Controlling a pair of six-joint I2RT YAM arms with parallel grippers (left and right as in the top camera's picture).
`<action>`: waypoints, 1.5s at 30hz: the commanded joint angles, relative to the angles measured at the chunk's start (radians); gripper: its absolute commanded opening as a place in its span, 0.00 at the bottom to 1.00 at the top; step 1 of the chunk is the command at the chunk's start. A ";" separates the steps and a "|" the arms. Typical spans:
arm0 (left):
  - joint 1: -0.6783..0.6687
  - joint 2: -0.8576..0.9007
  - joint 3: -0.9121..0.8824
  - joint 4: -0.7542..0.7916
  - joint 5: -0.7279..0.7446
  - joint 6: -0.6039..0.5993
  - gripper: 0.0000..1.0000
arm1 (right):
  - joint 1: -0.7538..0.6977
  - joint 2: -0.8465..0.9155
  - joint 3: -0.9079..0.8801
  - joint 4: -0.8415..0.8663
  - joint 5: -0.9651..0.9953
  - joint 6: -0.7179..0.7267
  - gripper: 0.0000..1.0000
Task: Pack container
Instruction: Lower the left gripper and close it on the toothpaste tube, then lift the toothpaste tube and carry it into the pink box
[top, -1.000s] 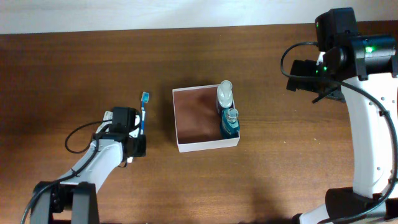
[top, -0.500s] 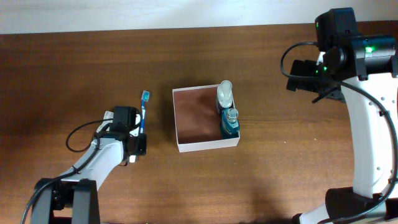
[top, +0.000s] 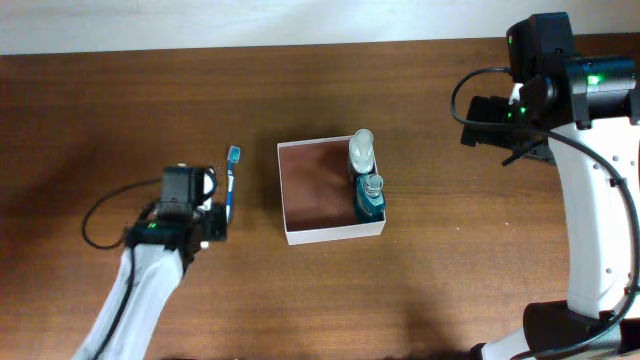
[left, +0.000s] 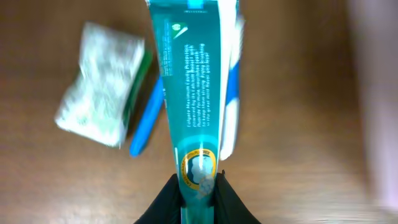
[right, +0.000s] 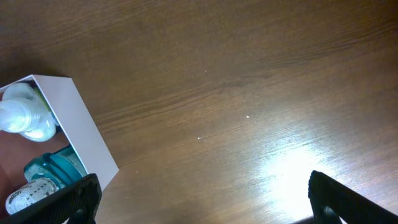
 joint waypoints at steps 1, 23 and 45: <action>0.002 -0.129 0.023 0.013 0.169 -0.084 0.16 | -0.003 -0.001 0.007 0.001 0.016 0.001 0.98; -0.343 -0.151 0.038 0.360 0.282 -0.413 0.06 | -0.003 -0.001 0.007 0.001 0.016 0.001 0.98; -0.467 0.333 0.492 -0.070 0.022 -0.357 0.09 | -0.003 -0.001 0.007 0.001 0.016 0.001 0.98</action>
